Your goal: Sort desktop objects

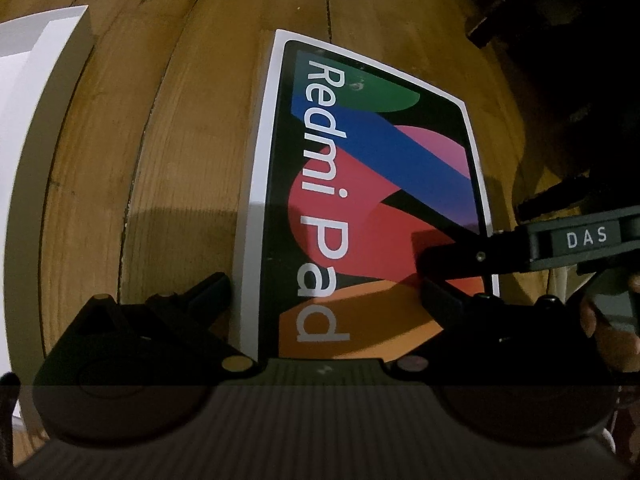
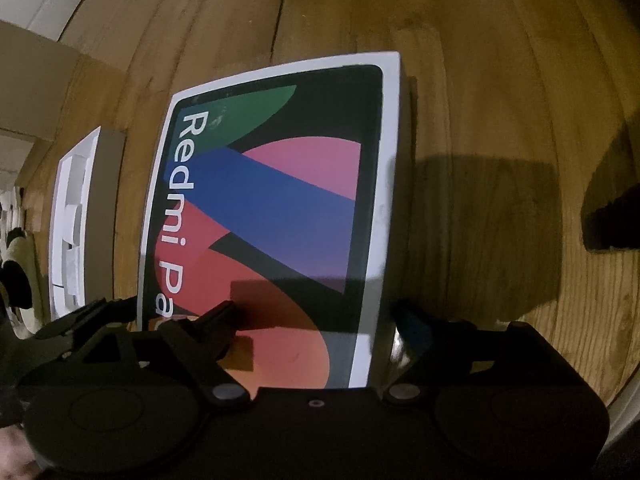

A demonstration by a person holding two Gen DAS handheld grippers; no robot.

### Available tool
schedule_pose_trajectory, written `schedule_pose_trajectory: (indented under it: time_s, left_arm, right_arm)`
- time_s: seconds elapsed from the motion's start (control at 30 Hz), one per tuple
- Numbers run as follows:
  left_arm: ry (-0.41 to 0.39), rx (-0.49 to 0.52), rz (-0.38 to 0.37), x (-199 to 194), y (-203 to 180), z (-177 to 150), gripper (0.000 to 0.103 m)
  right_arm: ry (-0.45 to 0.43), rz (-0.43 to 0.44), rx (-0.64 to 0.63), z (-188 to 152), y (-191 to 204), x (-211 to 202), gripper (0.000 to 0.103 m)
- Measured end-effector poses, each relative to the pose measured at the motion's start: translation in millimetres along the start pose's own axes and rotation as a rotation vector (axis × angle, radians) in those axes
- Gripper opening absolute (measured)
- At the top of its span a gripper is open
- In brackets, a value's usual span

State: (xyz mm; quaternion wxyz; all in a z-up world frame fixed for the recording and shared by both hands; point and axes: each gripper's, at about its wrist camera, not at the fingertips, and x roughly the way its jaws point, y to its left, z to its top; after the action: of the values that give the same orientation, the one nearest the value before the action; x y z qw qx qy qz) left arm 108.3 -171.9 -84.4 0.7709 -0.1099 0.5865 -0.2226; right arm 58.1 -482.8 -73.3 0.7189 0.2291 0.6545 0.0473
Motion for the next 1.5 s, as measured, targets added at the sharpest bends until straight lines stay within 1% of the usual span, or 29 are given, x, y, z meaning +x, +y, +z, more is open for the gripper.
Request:
schedule_pose_trajectory:
  time_s: [0.13, 0.37, 0.57, 0.6, 0.83, 0.9, 0.97, 1.03, 1.1, 1.2, 1.5]
  left_arm:
    - [0.007, -0.039, -0.017, -1.4, 3.7, 1.4, 0.102]
    - [0.009, -0.045, -0.040, -1.6, 7.4, 1.2, 0.102]
    - [-0.001, -0.029, -0.039, -1.3, 7.1, -1.6, 0.102]
    - [0.001, -0.023, -0.040, -1.1, 6.9, -1.7, 0.102]
    - [-0.006, -0.016, -0.038, -1.4, 6.3, -1.7, 0.102]
    - [-0.009, 0.001, -0.039, -0.3, 4.2, -2.4, 0.103]
    - [-0.006, 0.058, -0.016, 1.9, -4.7, -5.4, 0.103]
    - [-0.018, 0.108, 0.025, 2.9, -14.4, -10.3, 0.103]
    - [-0.023, 0.088, 0.030, 2.4, -14.6, -11.0, 0.103]
    - [-0.019, 0.095, 0.021, 1.7, -12.1, -10.0, 0.103]
    - [-0.020, 0.093, 0.035, 0.4, -16.2, -13.7, 0.103]
  right_arm:
    - [0.015, 0.007, 0.018, 1.0, -1.4, 1.2, 0.090]
    - [0.028, 0.003, -0.008, 4.7, 2.3, 4.8, 0.094]
    - [0.018, -0.004, -0.023, 4.9, 4.0, 4.6, 0.094]
    - [0.015, -0.005, -0.029, 3.5, 0.4, -0.4, 0.095]
    - [-0.001, -0.015, -0.057, 3.2, 0.9, -1.2, 0.099]
    - [-0.012, -0.021, -0.067, 2.5, 5.6, 3.6, 0.100]
    - [-0.017, -0.019, -0.062, 3.8, 6.8, 5.3, 0.102]
    - [-0.018, -0.031, -0.078, 2.9, 12.6, 7.9, 0.103]
    - [-0.026, -0.043, -0.095, 0.6, 15.8, 8.7, 0.103]
    - [-0.027, -0.040, -0.095, -0.2, 15.9, 7.8, 0.103]
    - [-0.023, -0.056, -0.111, -0.7, 18.6, 5.6, 0.102]
